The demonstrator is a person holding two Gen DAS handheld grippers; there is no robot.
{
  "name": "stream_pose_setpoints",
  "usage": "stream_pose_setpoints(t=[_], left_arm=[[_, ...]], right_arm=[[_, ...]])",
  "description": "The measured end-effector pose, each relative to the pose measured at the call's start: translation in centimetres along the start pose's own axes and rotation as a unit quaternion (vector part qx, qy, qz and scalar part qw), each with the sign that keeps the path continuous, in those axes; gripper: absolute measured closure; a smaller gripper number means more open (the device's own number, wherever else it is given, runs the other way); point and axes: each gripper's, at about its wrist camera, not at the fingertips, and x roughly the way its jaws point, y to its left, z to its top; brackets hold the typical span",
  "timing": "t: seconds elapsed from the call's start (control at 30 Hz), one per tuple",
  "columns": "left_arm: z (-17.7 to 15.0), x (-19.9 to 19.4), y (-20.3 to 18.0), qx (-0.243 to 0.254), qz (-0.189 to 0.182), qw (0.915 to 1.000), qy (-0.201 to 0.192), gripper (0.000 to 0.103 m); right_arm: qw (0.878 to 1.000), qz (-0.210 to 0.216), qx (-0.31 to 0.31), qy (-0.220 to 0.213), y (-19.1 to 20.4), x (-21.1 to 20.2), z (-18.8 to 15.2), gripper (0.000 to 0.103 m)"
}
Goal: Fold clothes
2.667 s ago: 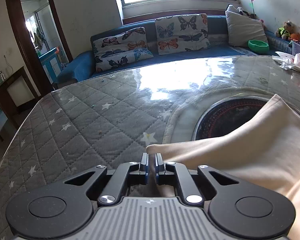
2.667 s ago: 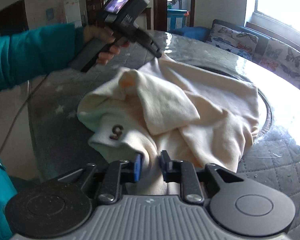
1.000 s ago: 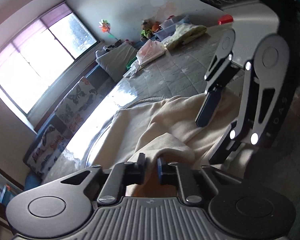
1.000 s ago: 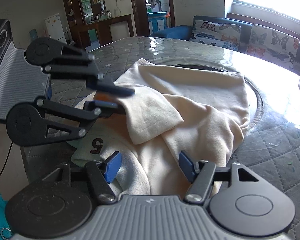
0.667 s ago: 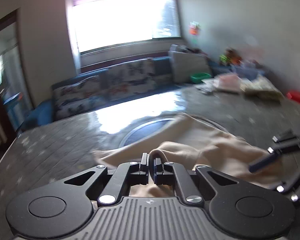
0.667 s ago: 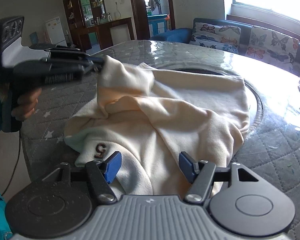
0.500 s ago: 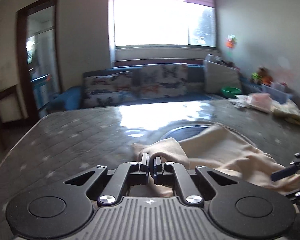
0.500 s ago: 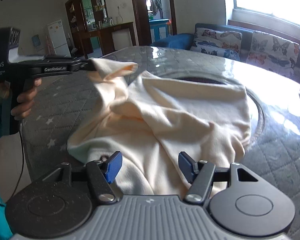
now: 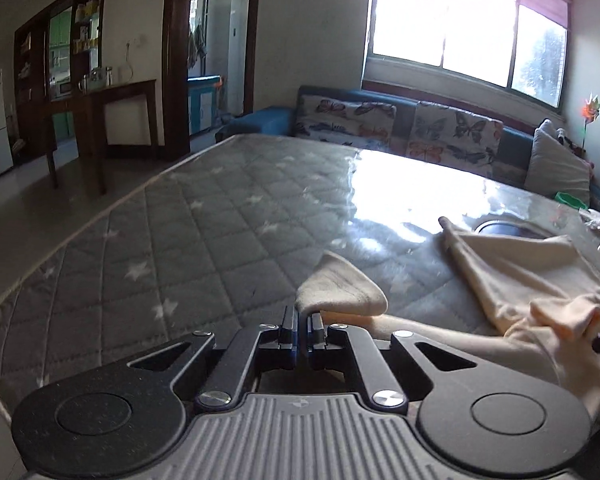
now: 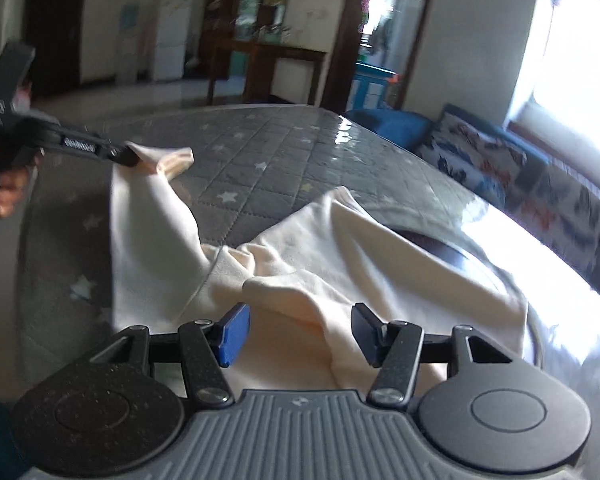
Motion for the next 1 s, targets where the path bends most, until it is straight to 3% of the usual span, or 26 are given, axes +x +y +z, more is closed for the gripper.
stream_pose_setpoints(t=[0.1, 0.17, 0.23, 0.37, 0.6, 0.73, 0.87, 1.0], left_arm=[[-0.3, -0.1, 0.3, -0.008, 0.0, 1.0, 0.002, 0.098], [-0.1, -0.2, 0.6, -0.011, 0.005, 0.9999, 0.001, 0.098], [-0.1, -0.2, 0.8, -0.014, 0.011, 0.9998, 0.0, 0.098], [-0.1, 0.1, 1.2, -0.014, 0.016, 0.9998, 0.006, 0.098], [0.1, 0.1, 0.4, -0.002, 0.01, 0.9999, 0.008, 0.097], [0.7, 0.2, 0.3, 0.006, 0.013, 0.9998, 0.011, 0.093], [1.1, 0.0, 0.2, 0.016, 0.015, 0.9997, 0.006, 0.091], [1.4, -0.5, -0.1, 0.031, 0.01, 0.9995, -0.001, 0.082]], right_arm=[[1.0, -0.004, -0.015, 0.006, 0.3, 1.3, 0.1, 0.053], [1.0, -0.01, -0.008, 0.005, 0.1, 1.7, -0.1, 0.07], [1.0, -0.018, 0.018, -0.002, -0.5, 1.5, -0.2, 0.096], [0.996, -0.047, 0.072, -0.031, -2.6, -0.5, -0.6, 0.099], [0.973, -0.154, 0.155, -0.079, -7.7, -6.8, -2.9, 0.1], [0.948, -0.232, 0.207, -0.066, -11.2, -10.2, -6.5, 0.1], [0.926, -0.286, 0.243, -0.04, -13.2, -12.4, -10.1, 0.099], [0.898, -0.323, 0.298, 0.009, -15.0, -13.5, -14.9, 0.099]])
